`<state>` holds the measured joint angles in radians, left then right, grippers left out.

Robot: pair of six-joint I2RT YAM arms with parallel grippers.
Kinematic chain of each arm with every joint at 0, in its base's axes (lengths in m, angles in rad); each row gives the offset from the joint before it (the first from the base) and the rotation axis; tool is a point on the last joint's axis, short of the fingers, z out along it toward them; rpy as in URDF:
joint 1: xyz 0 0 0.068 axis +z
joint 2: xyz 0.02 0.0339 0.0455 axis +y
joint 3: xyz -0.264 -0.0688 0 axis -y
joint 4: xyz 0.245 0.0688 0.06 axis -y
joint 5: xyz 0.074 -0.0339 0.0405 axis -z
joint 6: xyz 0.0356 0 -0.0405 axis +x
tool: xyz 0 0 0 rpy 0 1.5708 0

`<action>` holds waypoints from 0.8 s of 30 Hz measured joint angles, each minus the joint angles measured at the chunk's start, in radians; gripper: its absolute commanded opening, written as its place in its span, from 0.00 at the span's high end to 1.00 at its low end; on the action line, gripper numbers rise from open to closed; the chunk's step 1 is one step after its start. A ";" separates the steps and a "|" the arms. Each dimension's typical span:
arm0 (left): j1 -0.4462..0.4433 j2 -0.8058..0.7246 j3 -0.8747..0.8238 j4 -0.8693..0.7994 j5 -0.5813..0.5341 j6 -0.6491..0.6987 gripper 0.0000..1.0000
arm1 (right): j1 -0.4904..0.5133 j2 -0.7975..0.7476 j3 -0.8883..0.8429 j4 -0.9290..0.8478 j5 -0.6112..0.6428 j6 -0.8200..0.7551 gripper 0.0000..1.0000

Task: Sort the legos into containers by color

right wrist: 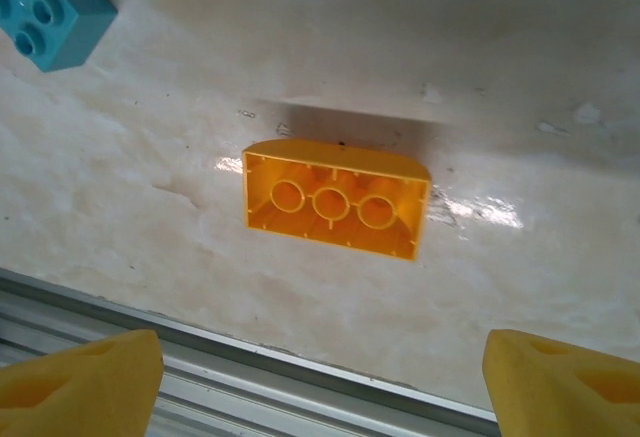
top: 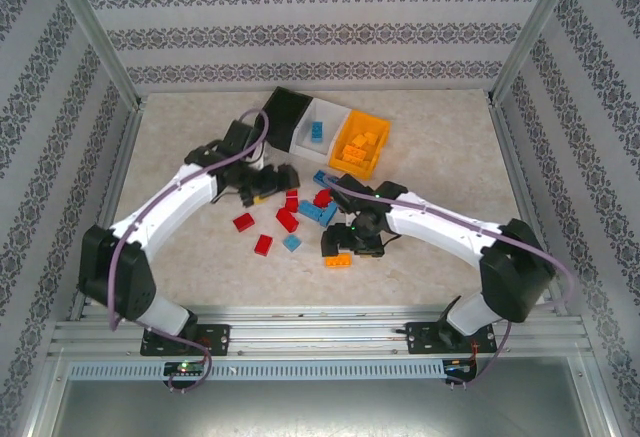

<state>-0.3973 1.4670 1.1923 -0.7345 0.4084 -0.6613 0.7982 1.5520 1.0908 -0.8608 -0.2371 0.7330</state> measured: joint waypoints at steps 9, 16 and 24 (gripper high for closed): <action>0.015 -0.289 -0.246 -0.071 -0.082 0.011 0.06 | 0.038 0.132 0.058 -0.004 0.016 -0.032 0.16; 0.018 -0.327 -0.273 -0.071 -0.096 -0.005 0.05 | 0.056 0.192 0.062 -0.007 0.046 -0.045 0.20; 0.018 -0.327 -0.274 -0.070 -0.096 -0.024 0.04 | 0.057 0.240 0.069 -0.001 0.082 -0.045 0.29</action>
<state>-0.3794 1.1397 0.9184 -0.8043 0.3126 -0.6857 0.8555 1.7920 1.1603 -0.8616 -0.1551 0.6884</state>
